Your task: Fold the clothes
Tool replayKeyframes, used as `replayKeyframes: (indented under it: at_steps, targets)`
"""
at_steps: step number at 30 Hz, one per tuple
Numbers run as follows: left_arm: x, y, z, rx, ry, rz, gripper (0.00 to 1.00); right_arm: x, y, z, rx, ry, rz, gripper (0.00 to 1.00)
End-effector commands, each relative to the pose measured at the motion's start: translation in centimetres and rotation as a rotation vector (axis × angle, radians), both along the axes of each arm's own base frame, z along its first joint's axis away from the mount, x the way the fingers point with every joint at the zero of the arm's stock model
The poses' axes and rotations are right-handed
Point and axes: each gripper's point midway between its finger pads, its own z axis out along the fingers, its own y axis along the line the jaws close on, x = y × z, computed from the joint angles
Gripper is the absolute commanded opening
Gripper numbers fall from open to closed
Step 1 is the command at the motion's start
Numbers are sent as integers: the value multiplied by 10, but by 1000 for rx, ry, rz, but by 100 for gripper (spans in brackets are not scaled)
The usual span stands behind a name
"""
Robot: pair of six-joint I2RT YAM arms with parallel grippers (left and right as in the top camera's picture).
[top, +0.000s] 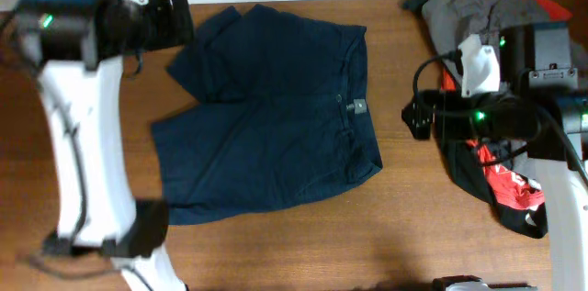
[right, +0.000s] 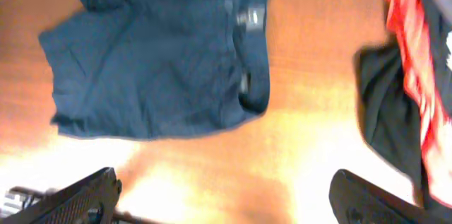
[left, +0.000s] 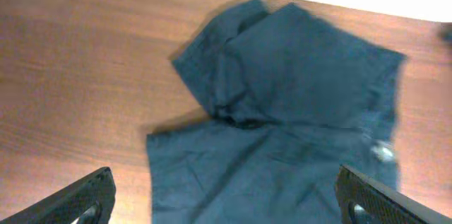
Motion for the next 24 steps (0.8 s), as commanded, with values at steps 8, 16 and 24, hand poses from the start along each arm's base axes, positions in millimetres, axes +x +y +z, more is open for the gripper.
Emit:
replayKeyframes:
  at_steps: [8, 16, 24]
  targets:
    - [-134, 19, -75, -58, 285, 344, 99, -17, -1, -95, -16, 226, -7, 99]
    - [-170, 26, -197, -29, 486, 485, 99, -27, 15, -187, 79, 315, 24, 99]
    - [-210, 34, -301, 7, 645, 523, 96, -25, 15, -200, 79, 300, 24, 99]
